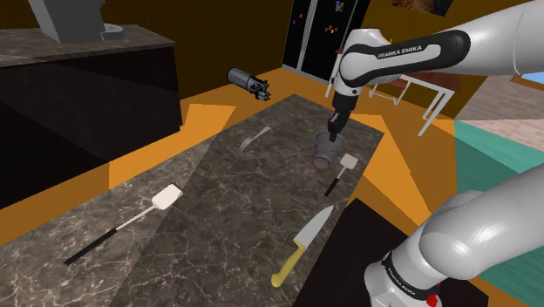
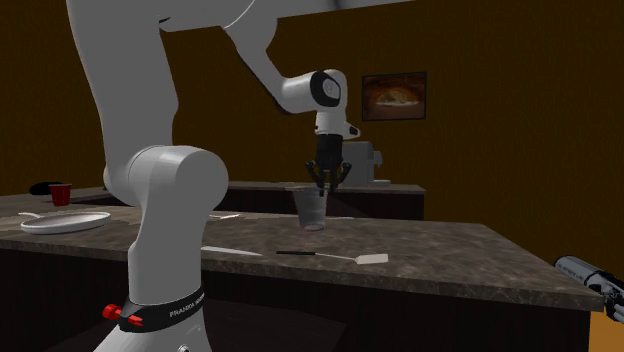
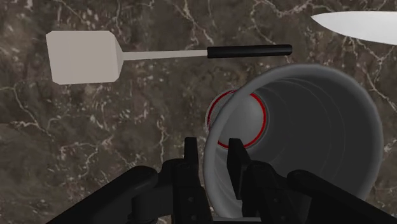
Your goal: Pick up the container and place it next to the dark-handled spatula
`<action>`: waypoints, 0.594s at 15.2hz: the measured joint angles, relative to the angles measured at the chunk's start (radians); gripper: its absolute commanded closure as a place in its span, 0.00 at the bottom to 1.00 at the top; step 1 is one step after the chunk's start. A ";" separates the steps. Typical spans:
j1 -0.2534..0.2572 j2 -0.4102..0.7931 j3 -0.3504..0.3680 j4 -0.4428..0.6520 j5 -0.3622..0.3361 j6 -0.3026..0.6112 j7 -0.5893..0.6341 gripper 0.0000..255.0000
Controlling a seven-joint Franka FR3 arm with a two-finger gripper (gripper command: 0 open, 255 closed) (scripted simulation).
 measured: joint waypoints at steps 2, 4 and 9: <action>0.000 -0.007 0.001 0.021 0.000 -0.028 0.000 1.00; 0.001 -0.015 0.004 0.038 0.000 -0.053 0.002 1.00; 0.001 -0.030 0.005 0.093 0.000 -0.123 -0.002 1.00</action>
